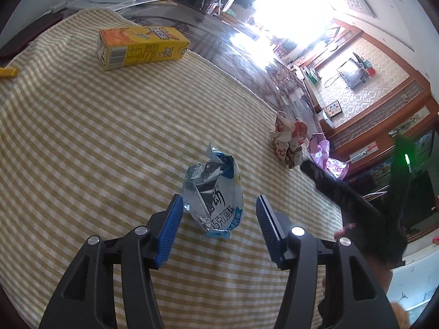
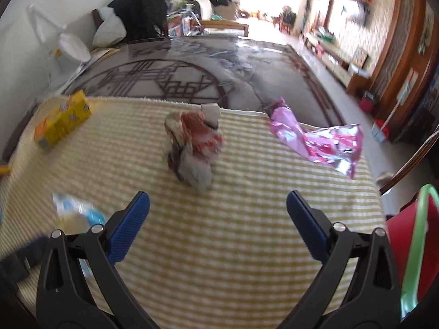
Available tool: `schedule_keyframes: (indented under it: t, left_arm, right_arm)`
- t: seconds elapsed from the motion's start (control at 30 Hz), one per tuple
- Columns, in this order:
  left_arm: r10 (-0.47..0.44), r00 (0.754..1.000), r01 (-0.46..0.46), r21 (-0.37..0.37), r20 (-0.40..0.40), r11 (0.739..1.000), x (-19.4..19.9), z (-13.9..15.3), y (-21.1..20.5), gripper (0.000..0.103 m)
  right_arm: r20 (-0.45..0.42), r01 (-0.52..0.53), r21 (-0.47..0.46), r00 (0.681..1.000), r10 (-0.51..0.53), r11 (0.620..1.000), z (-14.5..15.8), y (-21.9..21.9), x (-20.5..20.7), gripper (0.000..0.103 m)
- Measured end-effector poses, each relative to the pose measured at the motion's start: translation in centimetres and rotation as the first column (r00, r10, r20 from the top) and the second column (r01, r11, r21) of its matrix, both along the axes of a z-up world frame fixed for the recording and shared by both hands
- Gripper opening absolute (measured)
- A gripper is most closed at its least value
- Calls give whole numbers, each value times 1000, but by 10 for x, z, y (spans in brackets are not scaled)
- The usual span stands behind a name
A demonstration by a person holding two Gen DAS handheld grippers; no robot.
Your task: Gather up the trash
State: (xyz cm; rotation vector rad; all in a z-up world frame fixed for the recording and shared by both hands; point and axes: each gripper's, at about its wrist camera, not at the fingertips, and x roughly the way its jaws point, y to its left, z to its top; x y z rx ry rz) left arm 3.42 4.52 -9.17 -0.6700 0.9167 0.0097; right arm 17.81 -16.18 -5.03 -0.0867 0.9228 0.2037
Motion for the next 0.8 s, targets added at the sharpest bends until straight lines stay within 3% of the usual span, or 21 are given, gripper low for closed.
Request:
schedule_keyframes:
  t: [0.3, 0.47, 0.63, 0.7, 0.8]
  left_arm:
    - [11, 1000, -11, -10, -16, 1000, 5, -6, 3, 55]
    - [5, 1000, -5, 0, -21, 1000, 12, -9, 0, 55]
    - [-25, 999, 25, 11, -37, 1000, 21, -15, -6, 54]
    - [-35, 998, 36, 12, -44, 999, 26, -18, -9, 53]
    - [-49, 998, 49, 15, -45, 999, 30, -22, -12, 40]
  right_arm:
    - [-84, 45, 38, 996, -42, 998, -9, 28, 50, 97]
    - [-137, 50, 34, 990, -44, 998, -22, 35, 60, 77]
    - [-151, 35, 18, 988, -32, 999, -30, 34, 62, 49]
    - [-134, 14, 15, 991, -12, 1000, -27, 32, 59, 46]
    - [-123, -13, 17, 992, 15, 1000, -21, 28, 51, 45]
